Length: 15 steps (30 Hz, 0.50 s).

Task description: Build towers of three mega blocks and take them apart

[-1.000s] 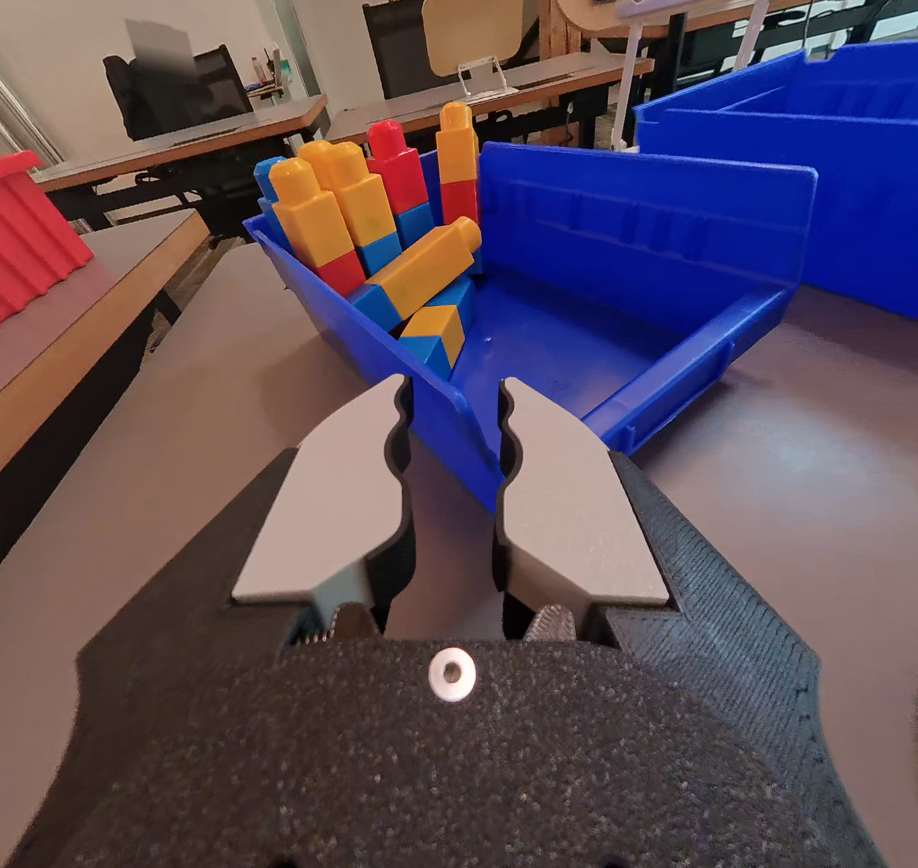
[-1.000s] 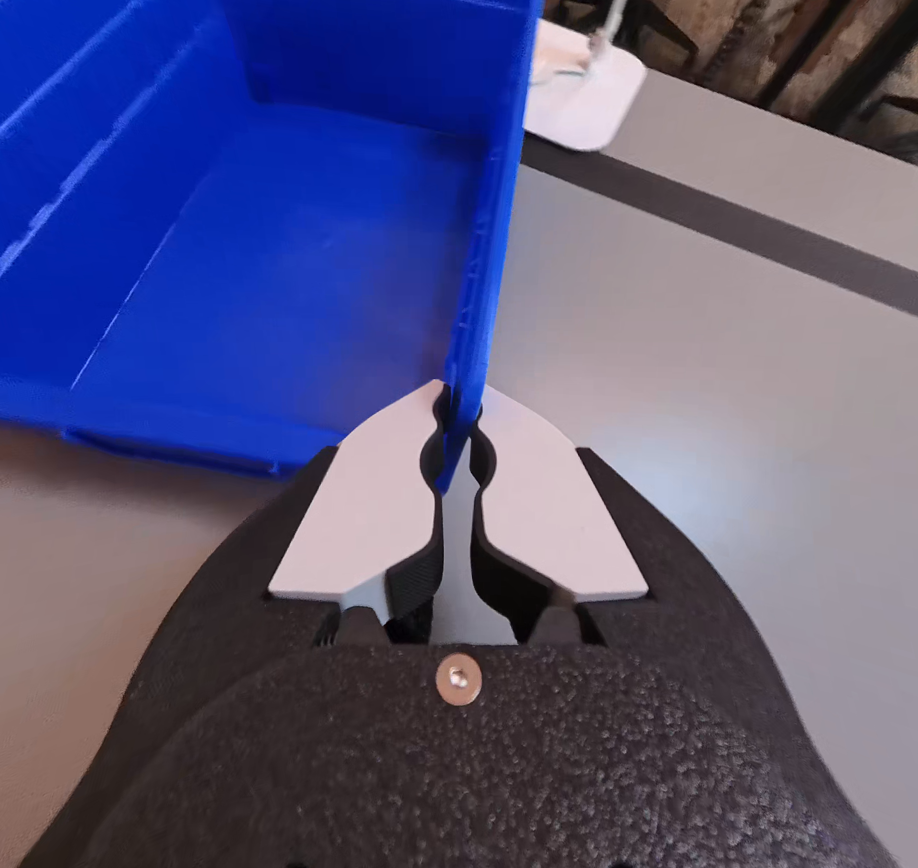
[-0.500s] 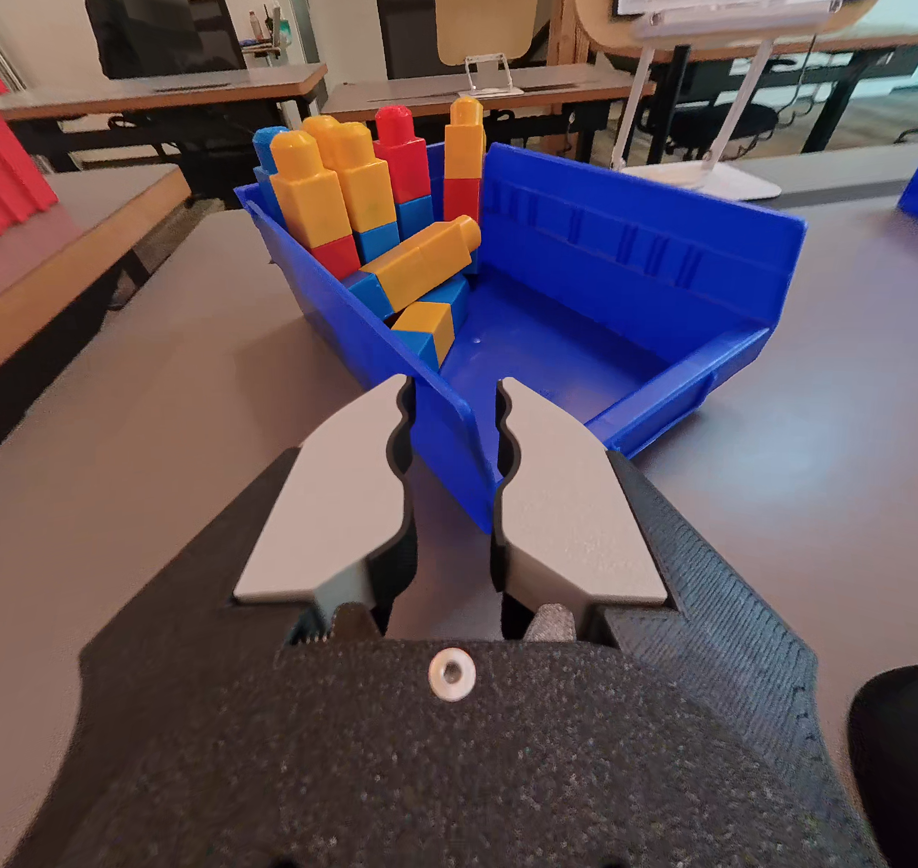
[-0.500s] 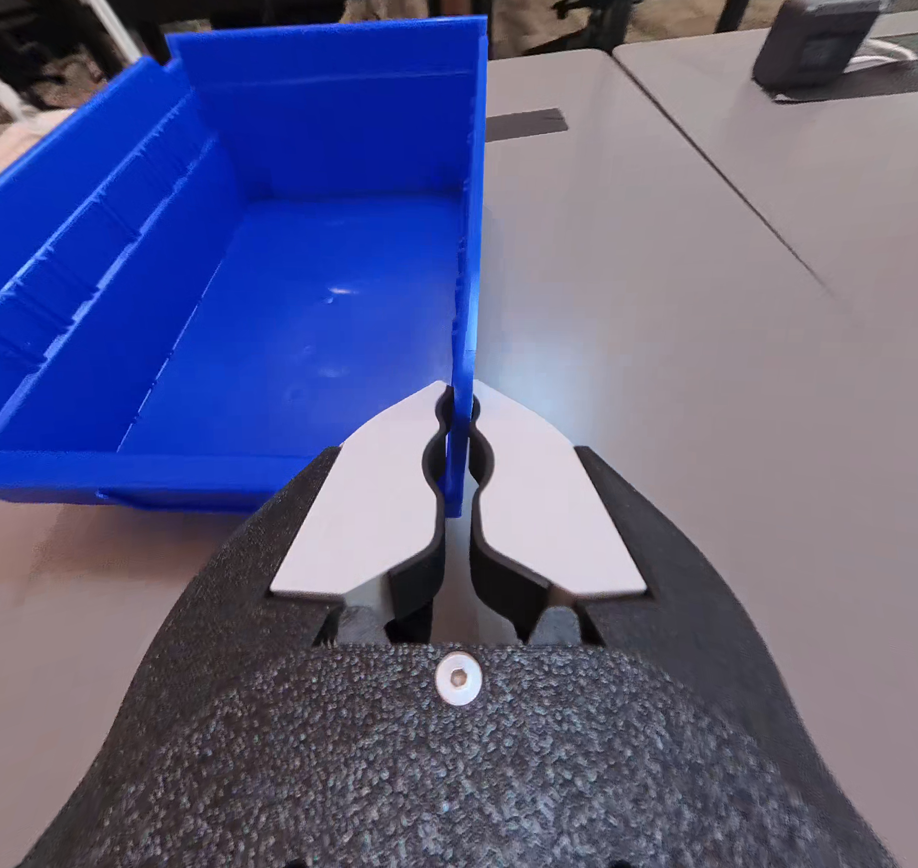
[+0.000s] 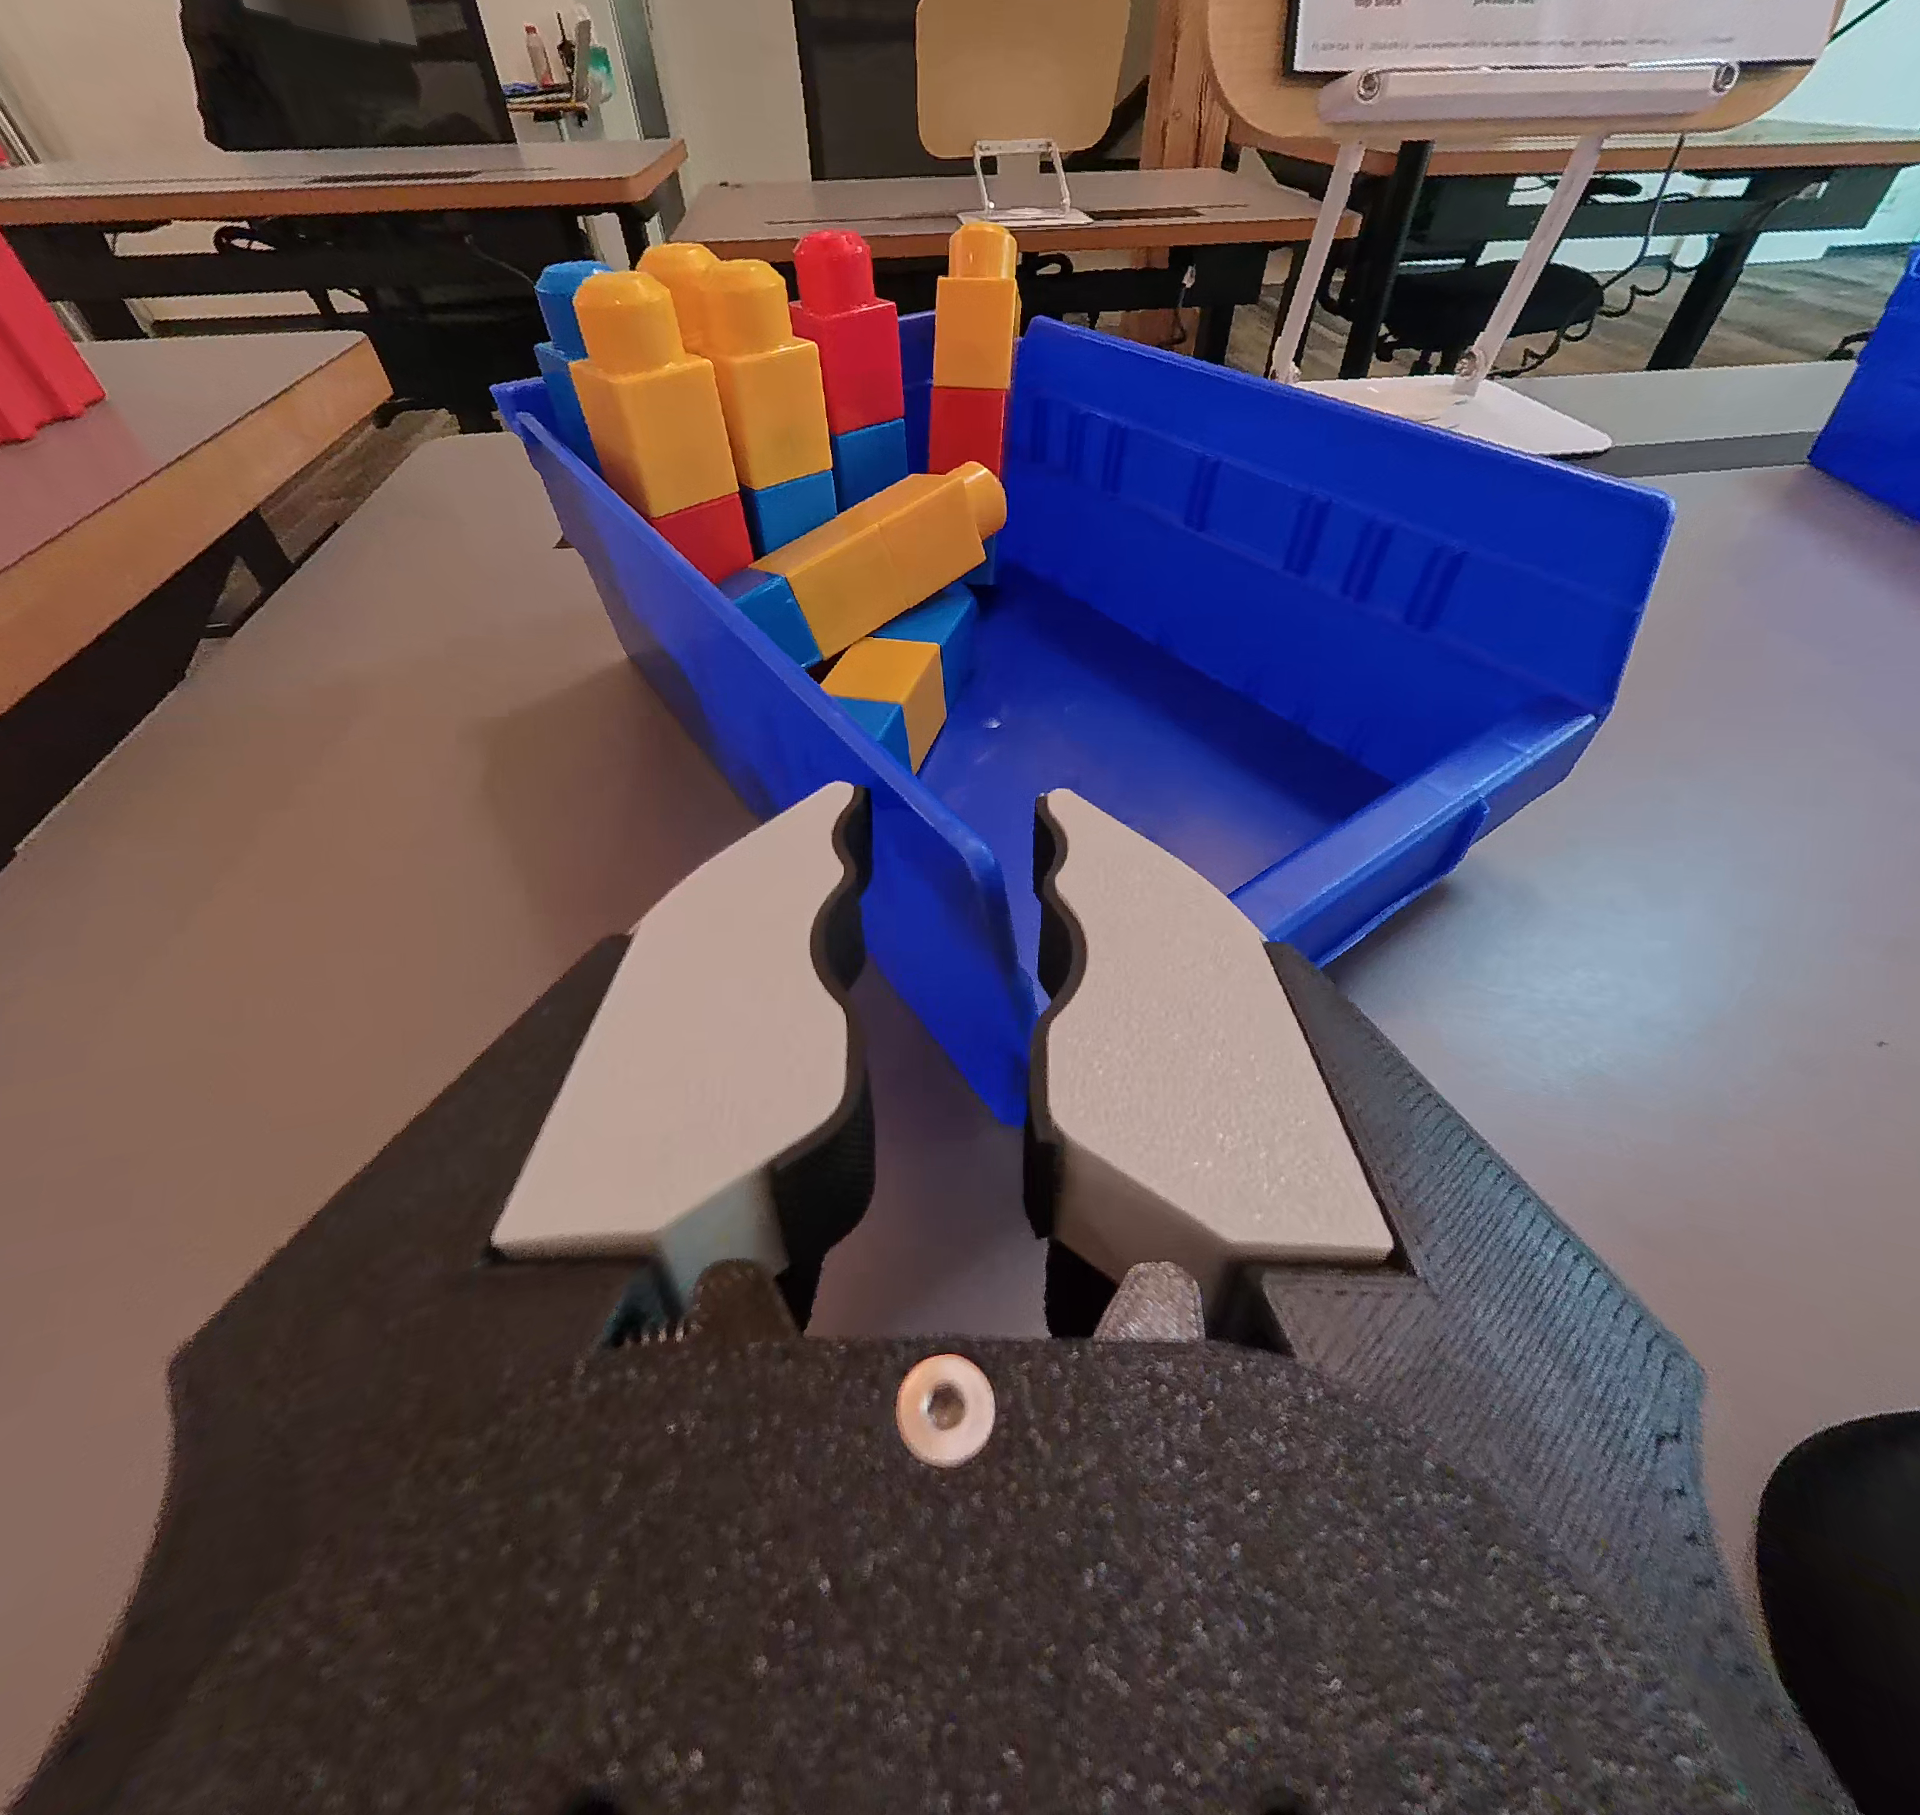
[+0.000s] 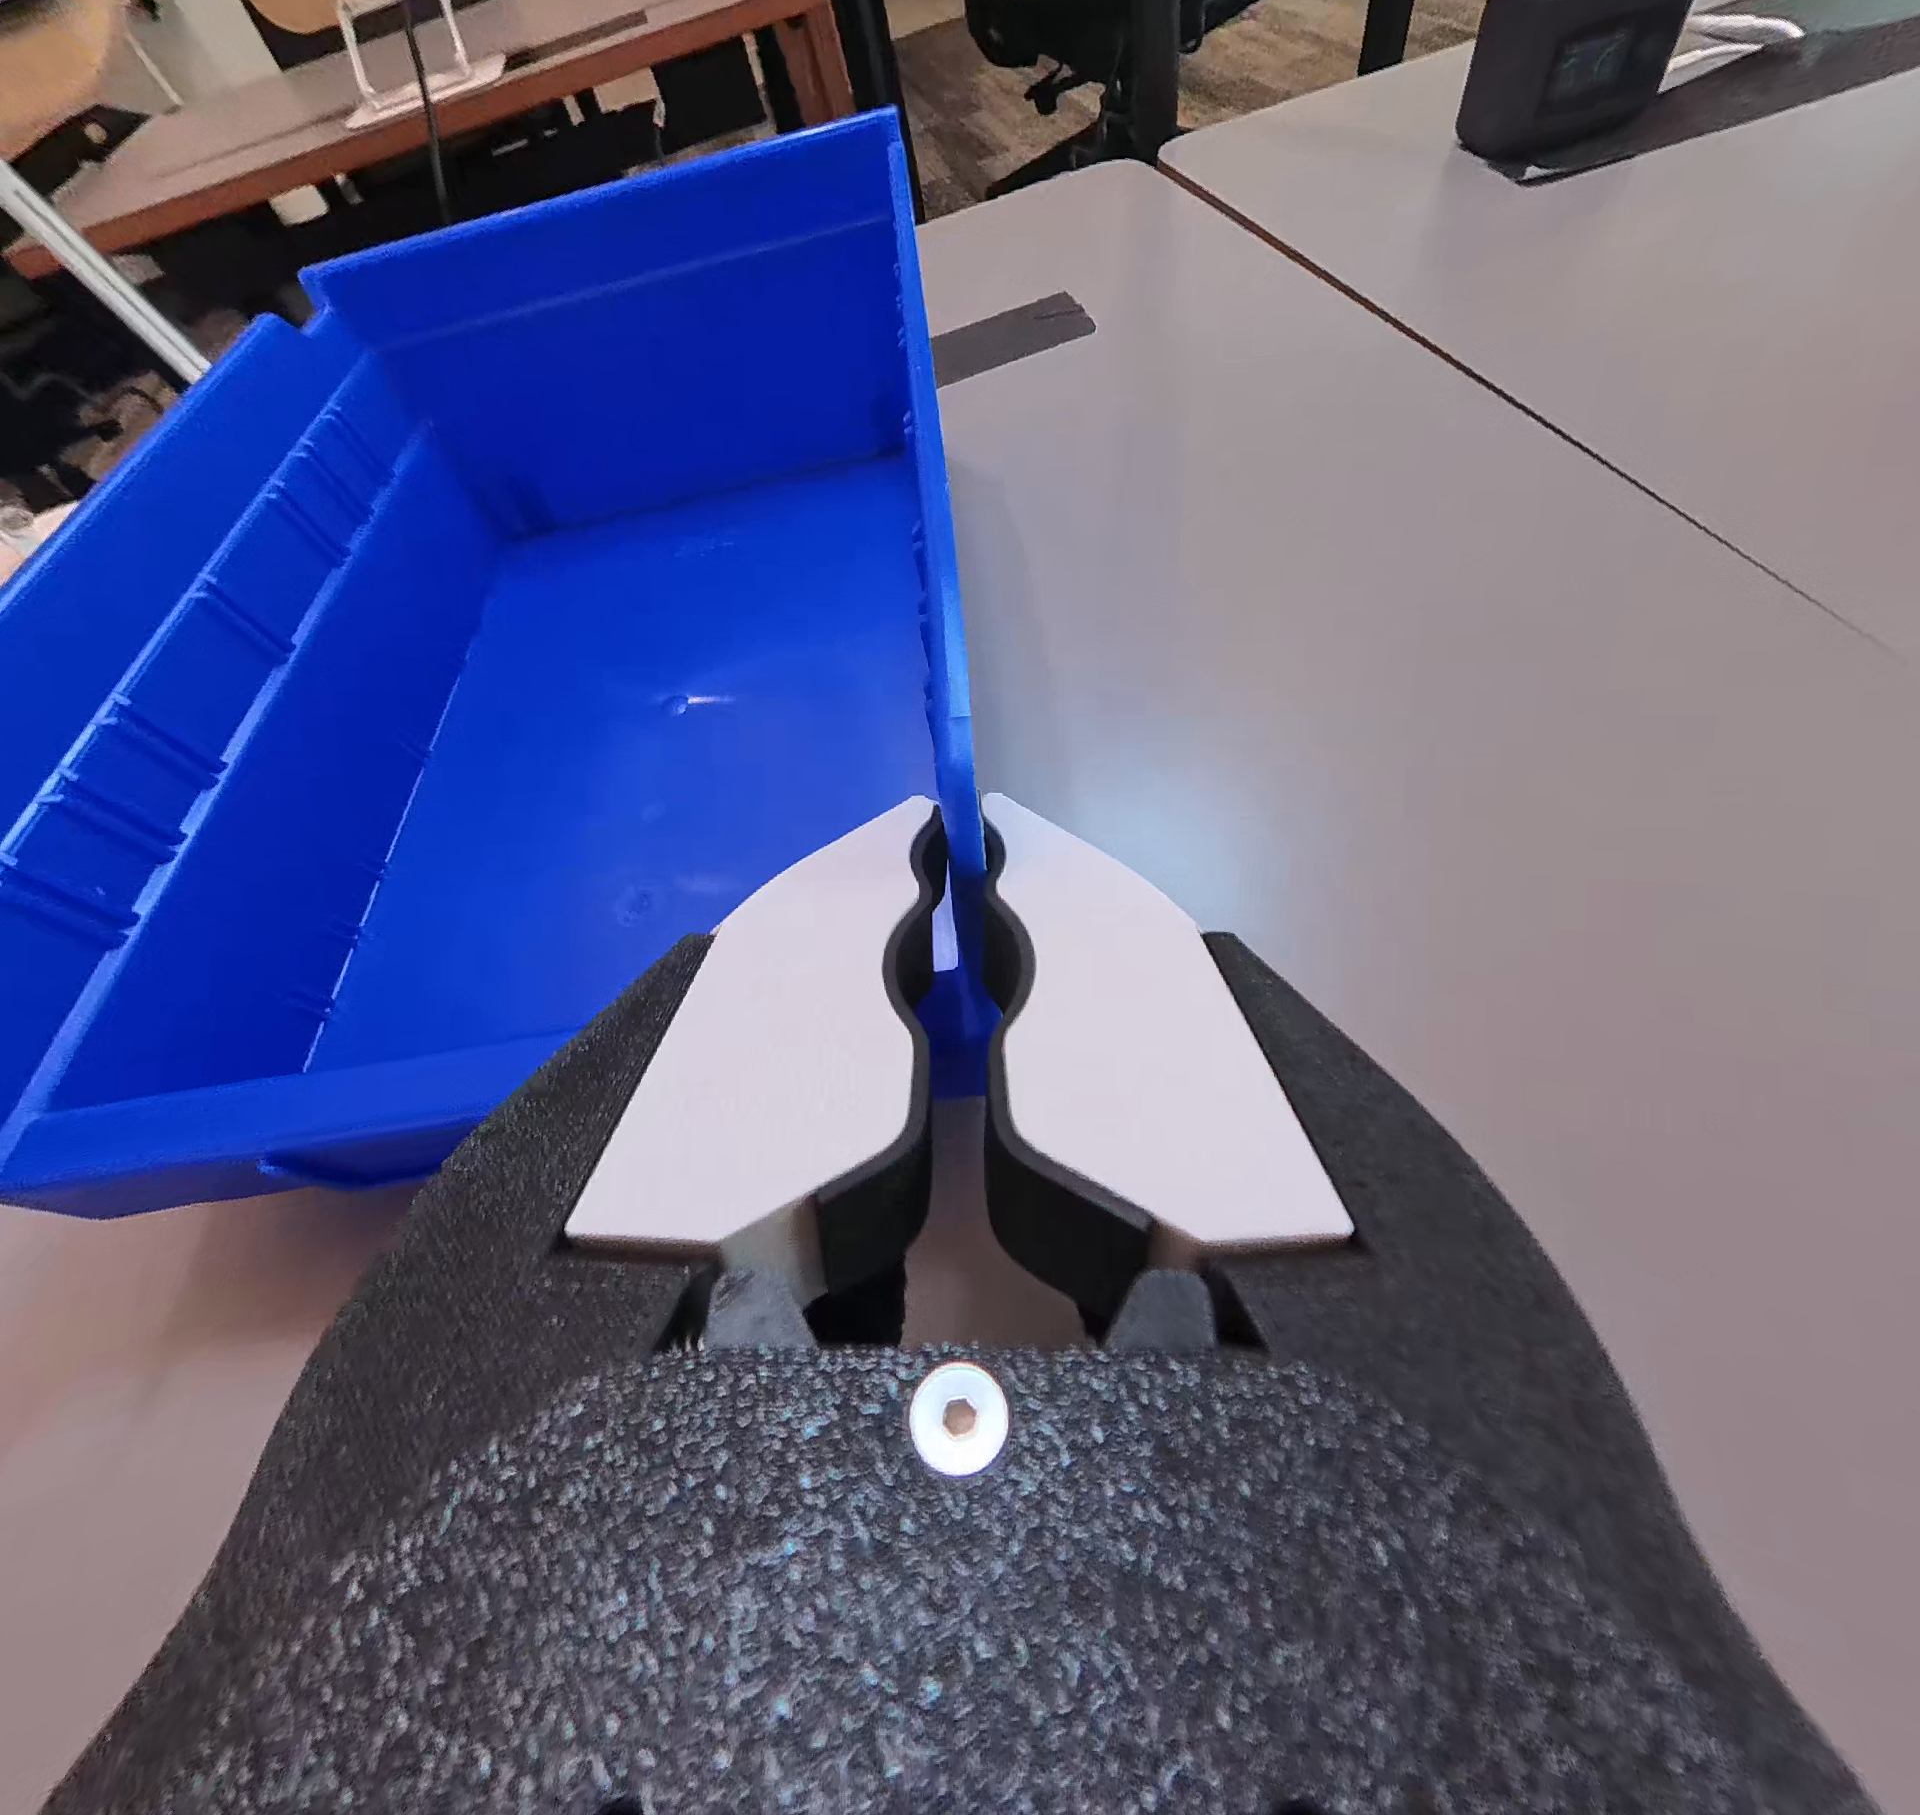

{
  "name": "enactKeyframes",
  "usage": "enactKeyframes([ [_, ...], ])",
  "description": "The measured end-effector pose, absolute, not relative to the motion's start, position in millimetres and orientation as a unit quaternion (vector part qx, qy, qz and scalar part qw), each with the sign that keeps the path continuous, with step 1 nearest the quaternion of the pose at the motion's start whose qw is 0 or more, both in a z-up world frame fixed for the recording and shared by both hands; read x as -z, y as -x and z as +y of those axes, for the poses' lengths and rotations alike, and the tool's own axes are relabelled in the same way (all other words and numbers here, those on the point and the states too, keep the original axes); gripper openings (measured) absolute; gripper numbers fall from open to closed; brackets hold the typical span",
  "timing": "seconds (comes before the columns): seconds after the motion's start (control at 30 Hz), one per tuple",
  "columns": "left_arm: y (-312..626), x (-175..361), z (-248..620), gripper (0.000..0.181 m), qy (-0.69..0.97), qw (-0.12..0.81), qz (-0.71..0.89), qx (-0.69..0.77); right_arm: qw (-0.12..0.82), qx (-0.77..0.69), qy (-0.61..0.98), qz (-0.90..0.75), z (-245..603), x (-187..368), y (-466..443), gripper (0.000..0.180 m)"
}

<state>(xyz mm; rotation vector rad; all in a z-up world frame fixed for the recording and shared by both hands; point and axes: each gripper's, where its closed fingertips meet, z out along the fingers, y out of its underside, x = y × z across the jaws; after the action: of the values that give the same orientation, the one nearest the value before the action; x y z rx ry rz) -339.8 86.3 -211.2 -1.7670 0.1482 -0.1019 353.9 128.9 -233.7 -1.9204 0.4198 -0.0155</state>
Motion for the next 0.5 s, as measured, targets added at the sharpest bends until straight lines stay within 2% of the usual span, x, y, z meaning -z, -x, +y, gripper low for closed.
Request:
enactKeyframes([
  [0.3, 341, 211, 86, 0.028, 0.772, 0.631, 0.064, 0.044, 0.558, 0.015, 0.798, 0.229, 147, 234, -370, 0.005],
  [0.5, 361, 212, 84, 0.015, 0.774, 0.623, 0.074, -0.086, 0.557, -0.010, 0.802, 0.214, 155, 233, -342, 0.006],
])
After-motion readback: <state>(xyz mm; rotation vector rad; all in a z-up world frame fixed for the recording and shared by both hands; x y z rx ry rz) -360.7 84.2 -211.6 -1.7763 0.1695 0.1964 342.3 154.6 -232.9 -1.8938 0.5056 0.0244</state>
